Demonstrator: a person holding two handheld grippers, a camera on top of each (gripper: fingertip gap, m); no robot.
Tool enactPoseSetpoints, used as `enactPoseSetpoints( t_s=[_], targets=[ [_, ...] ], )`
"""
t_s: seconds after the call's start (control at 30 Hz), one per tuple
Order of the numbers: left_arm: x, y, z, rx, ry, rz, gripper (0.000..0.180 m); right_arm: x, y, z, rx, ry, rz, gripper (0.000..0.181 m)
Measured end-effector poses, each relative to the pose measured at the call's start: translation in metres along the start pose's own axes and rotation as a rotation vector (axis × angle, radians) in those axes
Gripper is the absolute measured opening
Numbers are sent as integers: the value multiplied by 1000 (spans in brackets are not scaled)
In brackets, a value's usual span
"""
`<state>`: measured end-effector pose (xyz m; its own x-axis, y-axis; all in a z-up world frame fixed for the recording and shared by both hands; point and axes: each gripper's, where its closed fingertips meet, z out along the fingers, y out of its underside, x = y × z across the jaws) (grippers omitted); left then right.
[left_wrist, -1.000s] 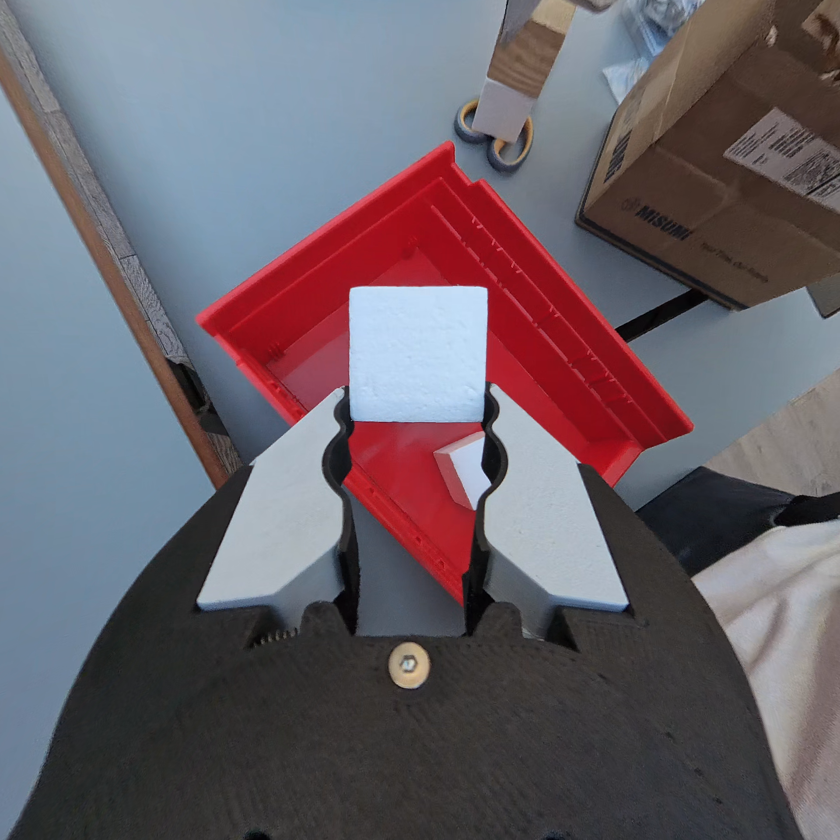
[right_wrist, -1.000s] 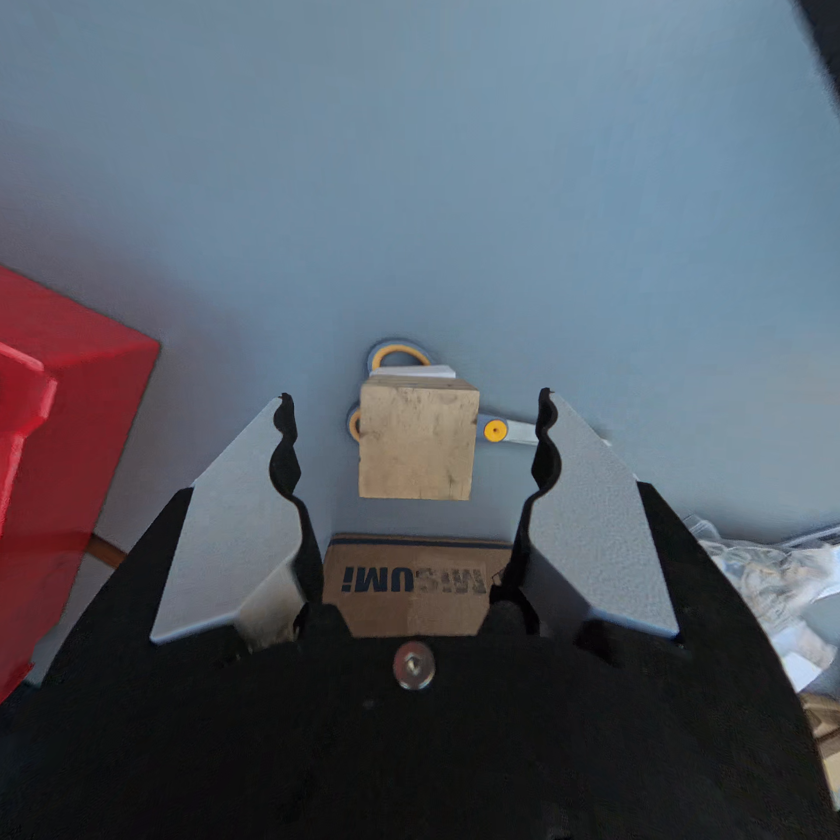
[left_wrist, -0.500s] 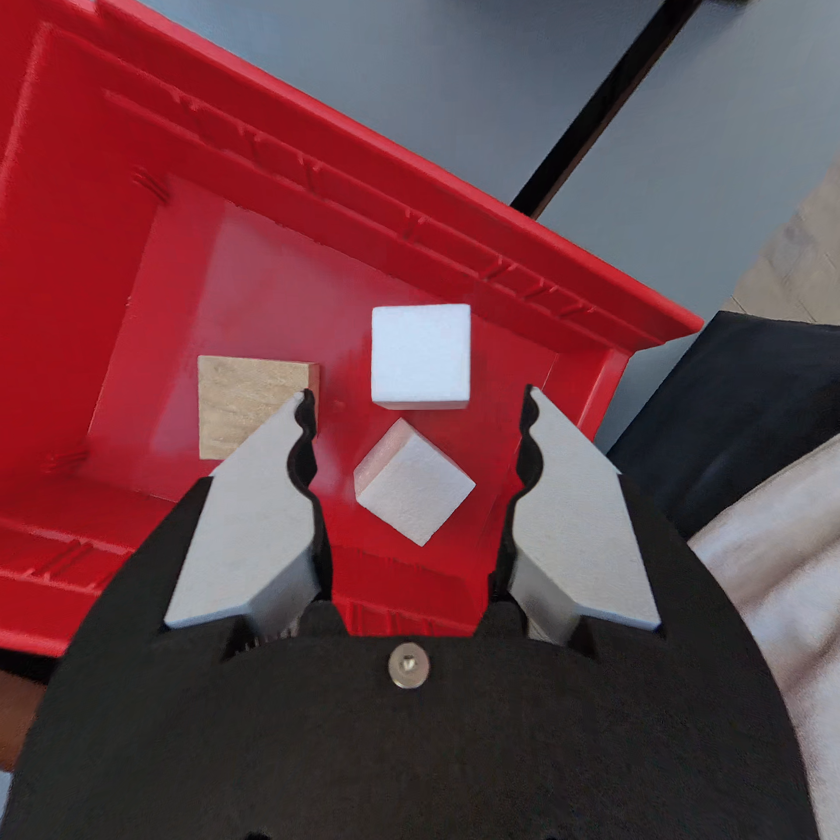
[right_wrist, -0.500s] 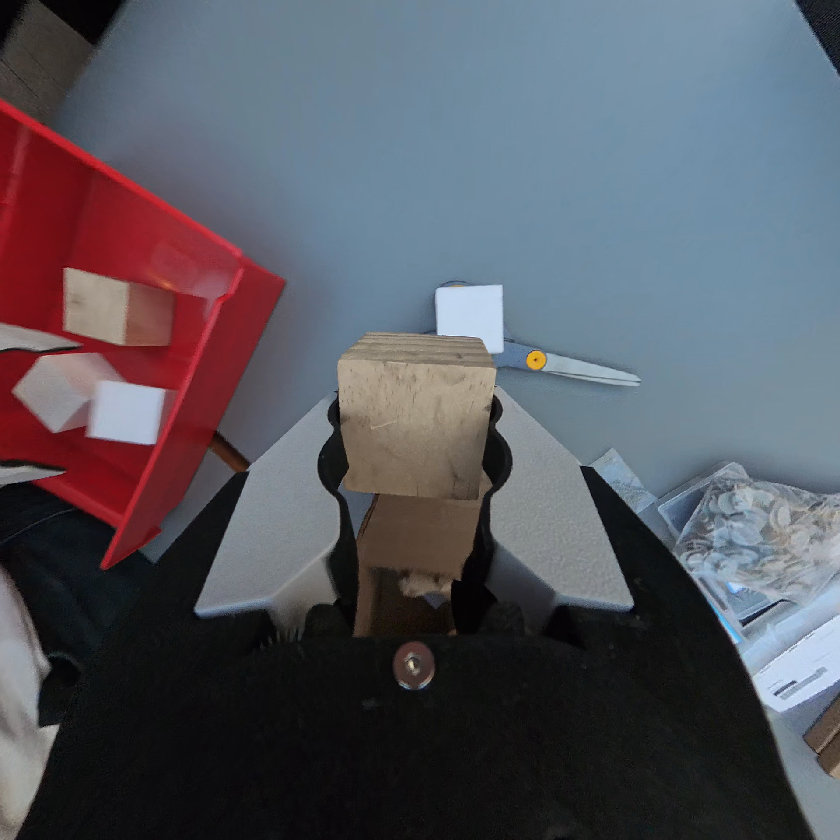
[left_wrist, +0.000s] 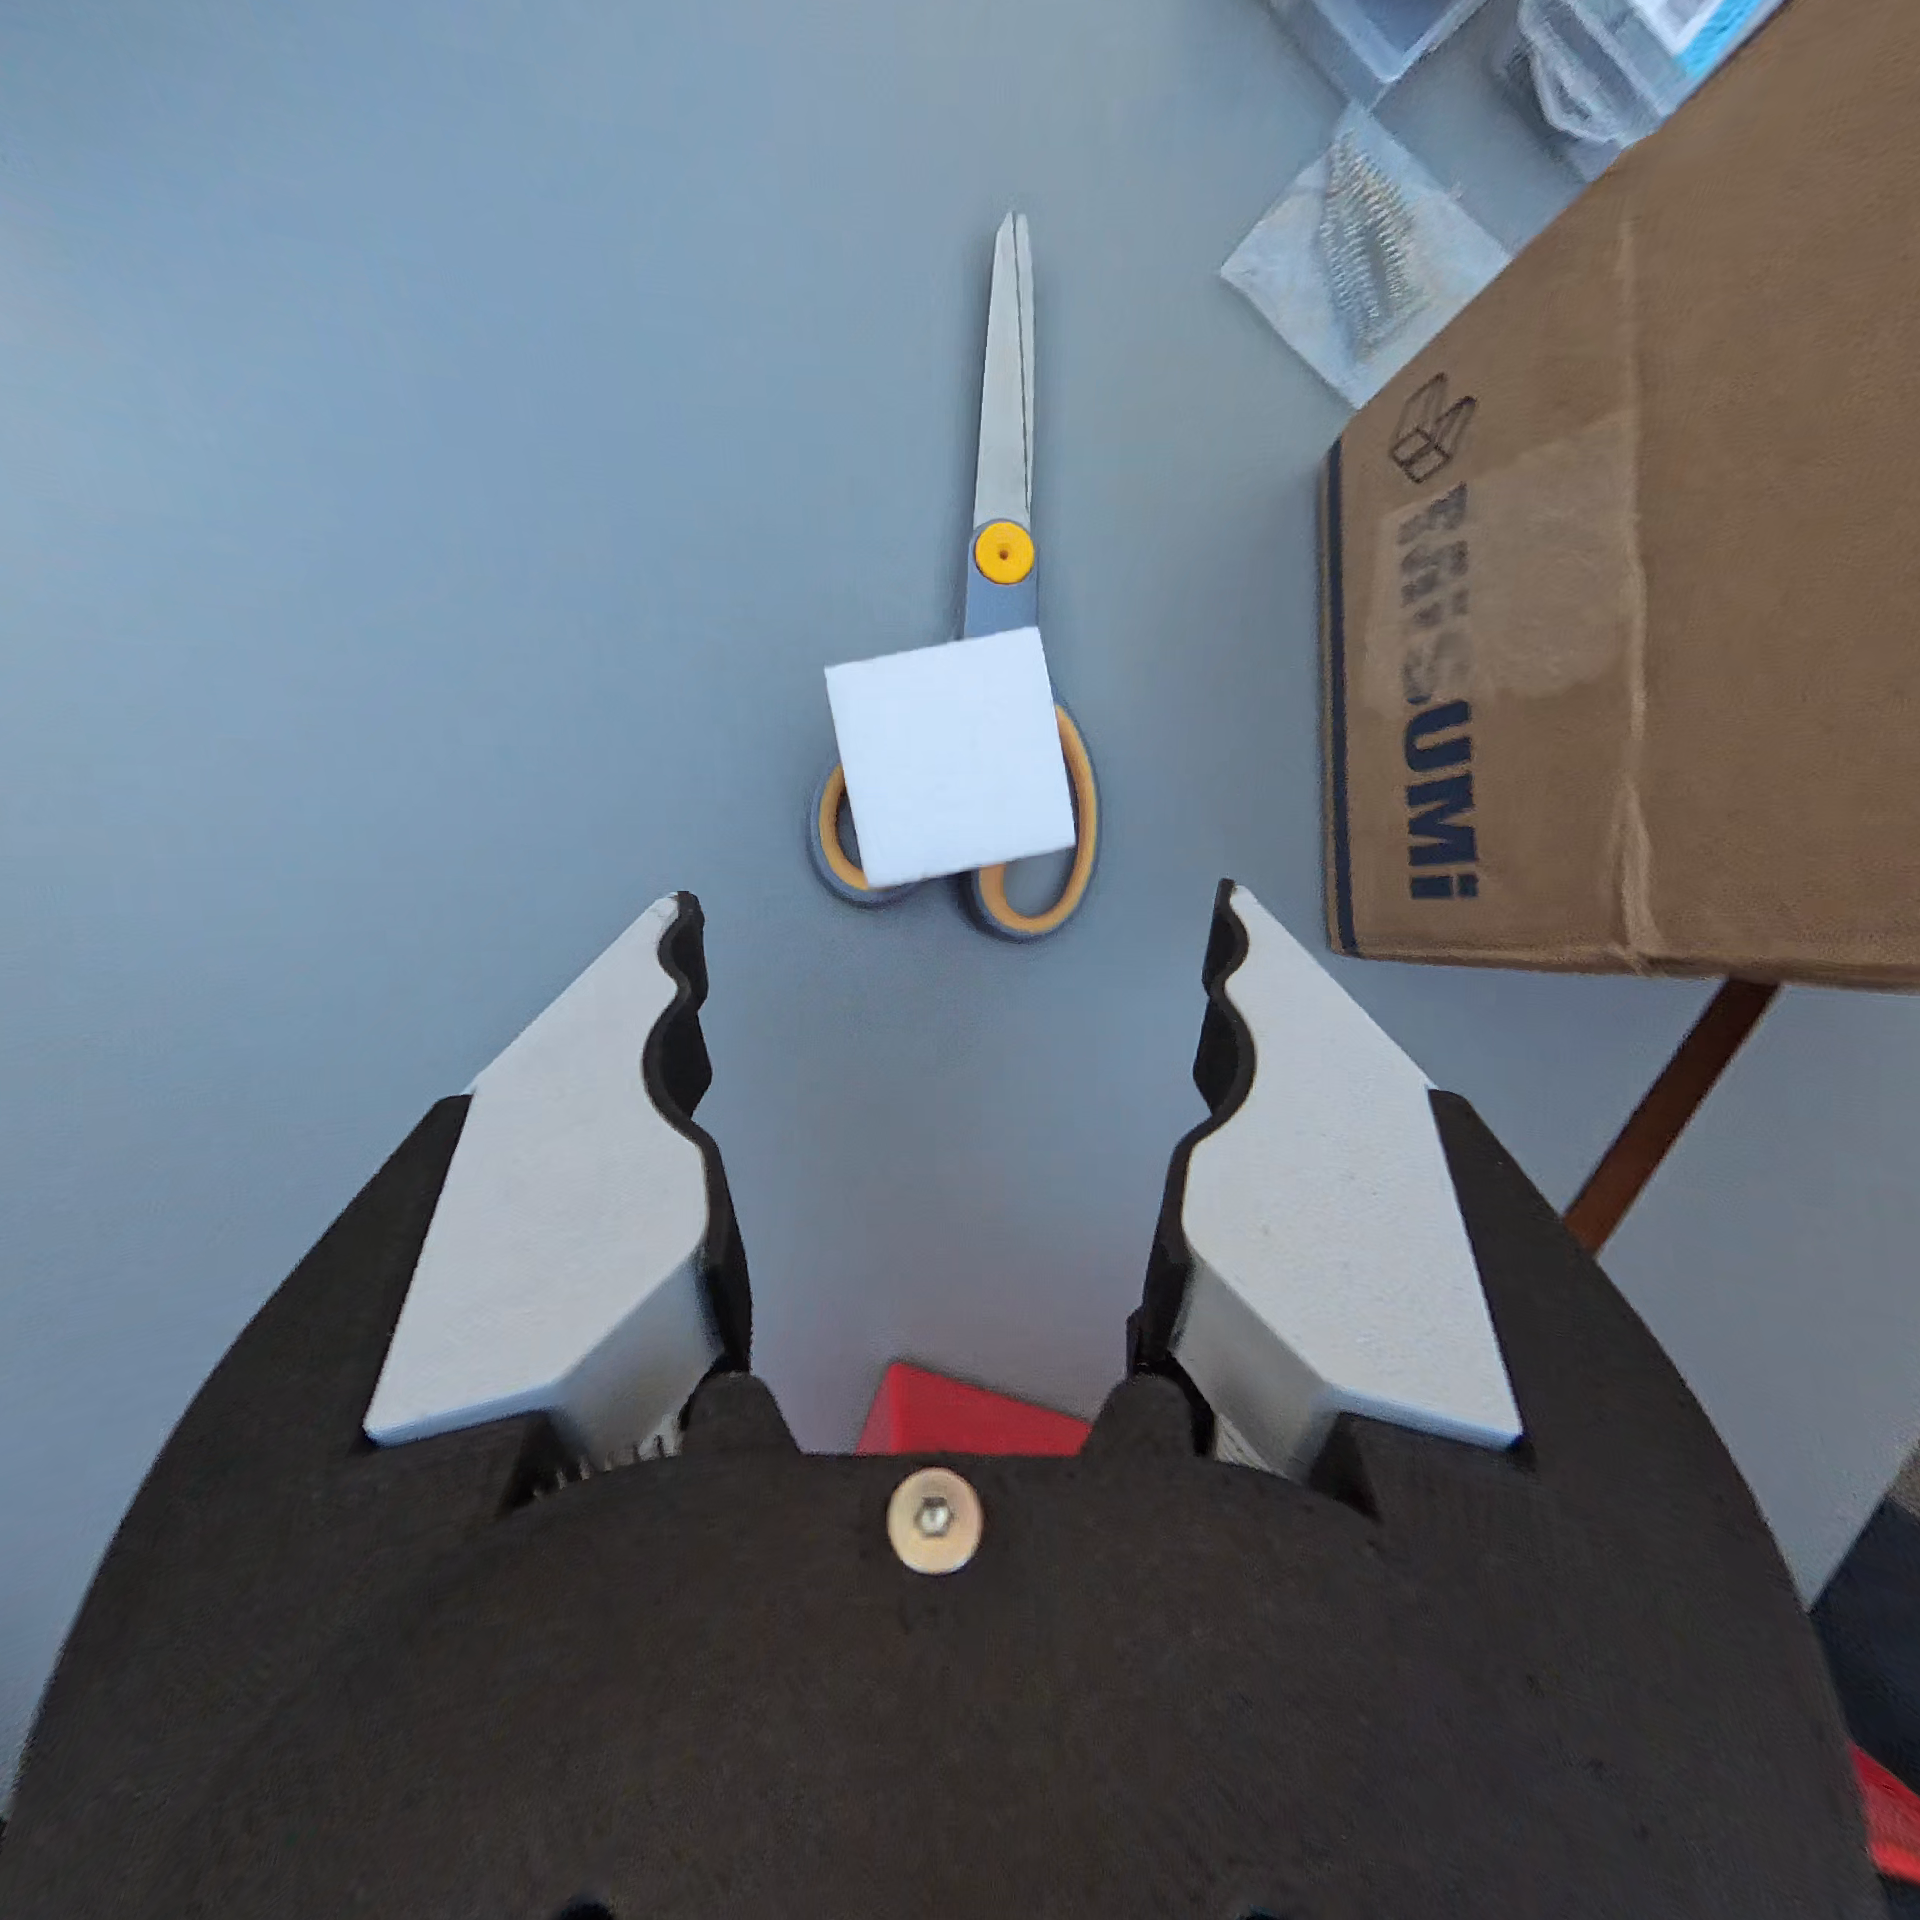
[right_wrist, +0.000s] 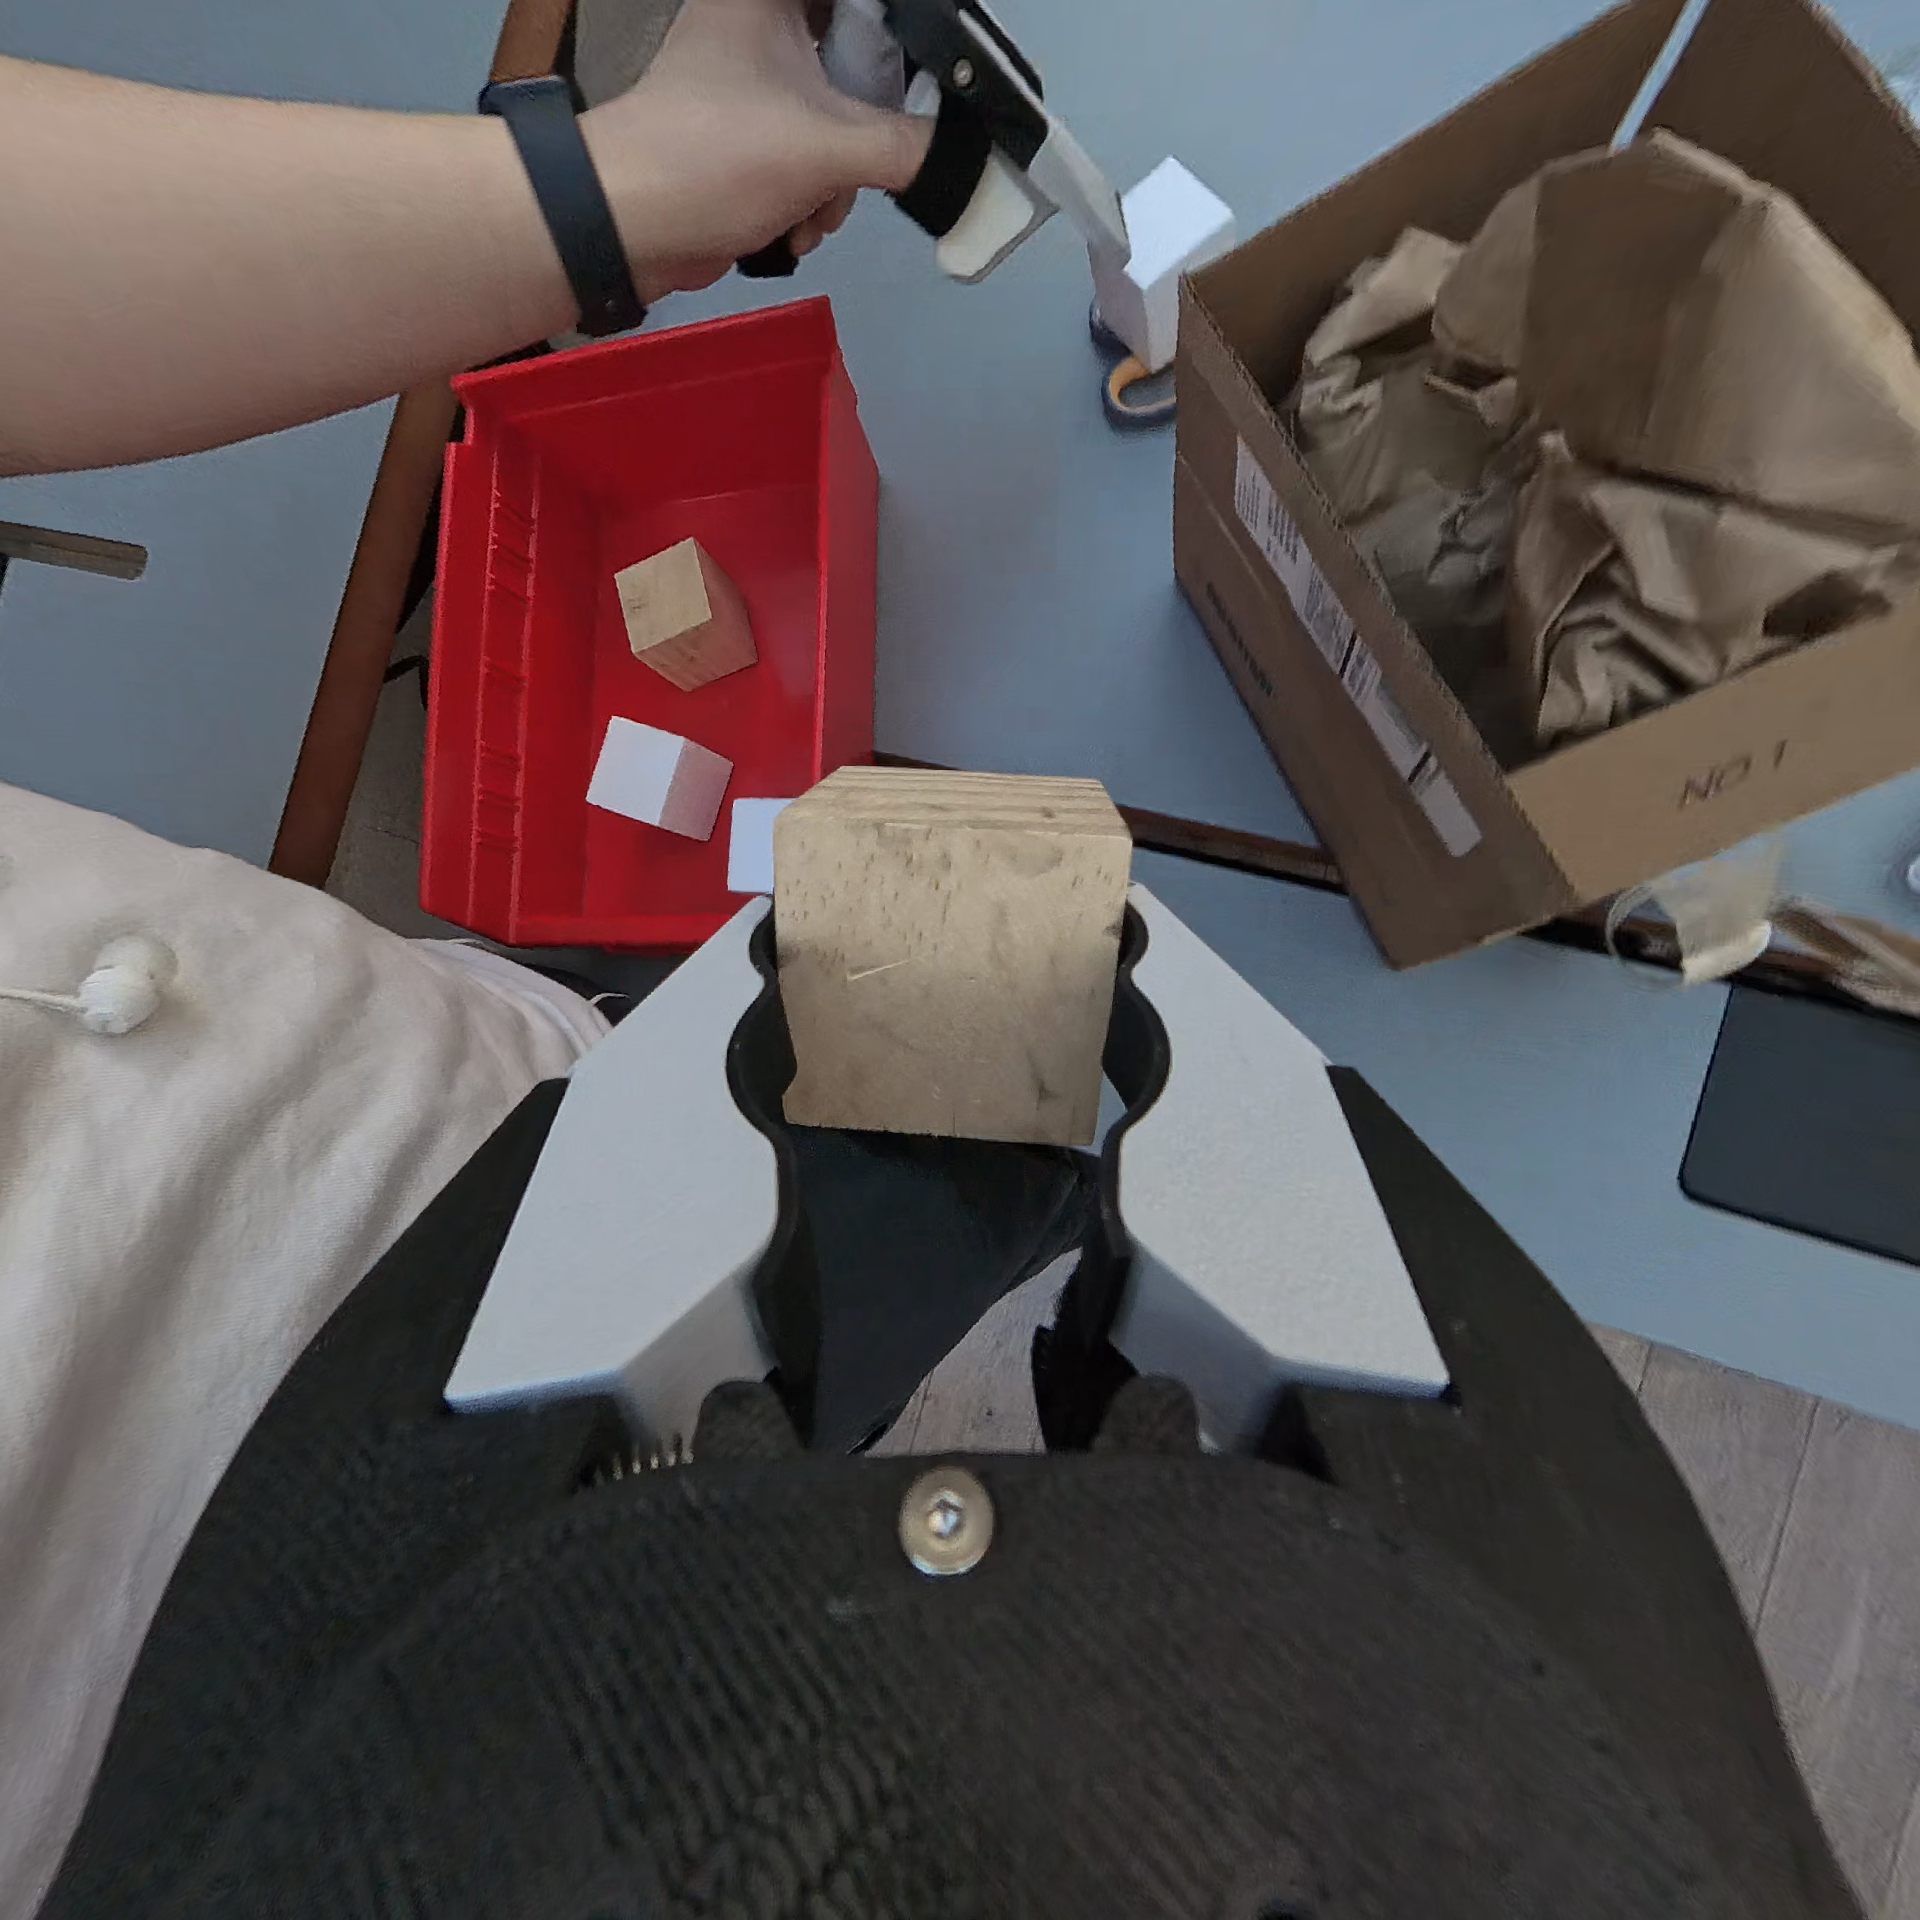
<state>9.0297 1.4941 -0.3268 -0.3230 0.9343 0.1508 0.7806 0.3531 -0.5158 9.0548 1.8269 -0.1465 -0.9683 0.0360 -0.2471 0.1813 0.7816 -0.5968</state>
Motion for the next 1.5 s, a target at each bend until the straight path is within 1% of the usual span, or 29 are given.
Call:
enactPoseSetpoints(
  t_s=[0.07,0.13,0.17,0.23,0.3,0.4,0.47,0.57,0.63,0.77,0.87,0.97,1.1,1.17,1.27,1.4,1.5],
  targets=[
    [-1,-3,27,-60,-42,10,92,-6,22,-6,-5,31,64,58],
    [-3,1,48,-115,-69,22,82,-13,38,-8,-13,35,119,58],
    [-4,5,56,-136,-73,41,59,-16,43,-8,-12,40,137,58],
    [-8,5,62,-139,-65,41,56,-22,46,-7,-13,32,146,58],
    [-7,5,53,-150,-4,0,56,-30,40,1,-11,4,119,58],
    [-9,-3,5,-53,73,-44,56,-46,26,27,-37,-76,43,58],
    [-8,-1,-48,54,105,-35,56,-56,20,47,-64,-130,-16,58],
    [-1,26,-135,202,136,-43,56,-60,16,67,-107,-178,-82,58],
    [3,56,-184,251,146,-103,56,-58,12,70,-133,-192,-118,58],
    [17,96,-257,340,118,-221,56,-41,-16,52,-129,-155,-250,58],
    [26,91,-295,419,71,-265,56,-4,-47,28,-100,-112,-305,59],
    [42,65,-325,516,31,-284,56,61,-82,5,-46,-34,-313,58],
    [61,28,-339,564,-102,-257,56,169,-127,-10,-10,32,-300,58],
    [71,9,-345,603,-194,-280,56,221,-156,-9,-14,45,-337,58],
    [98,-17,-351,665,-270,-342,56,278,-199,12,-13,-29,-359,58],
    [138,-38,-347,656,-361,-379,56,327,-226,75,-115,-134,-338,58],
    [164,-44,-347,644,-404,-421,56,350,-226,133,-256,-161,-369,58]
  ],
)
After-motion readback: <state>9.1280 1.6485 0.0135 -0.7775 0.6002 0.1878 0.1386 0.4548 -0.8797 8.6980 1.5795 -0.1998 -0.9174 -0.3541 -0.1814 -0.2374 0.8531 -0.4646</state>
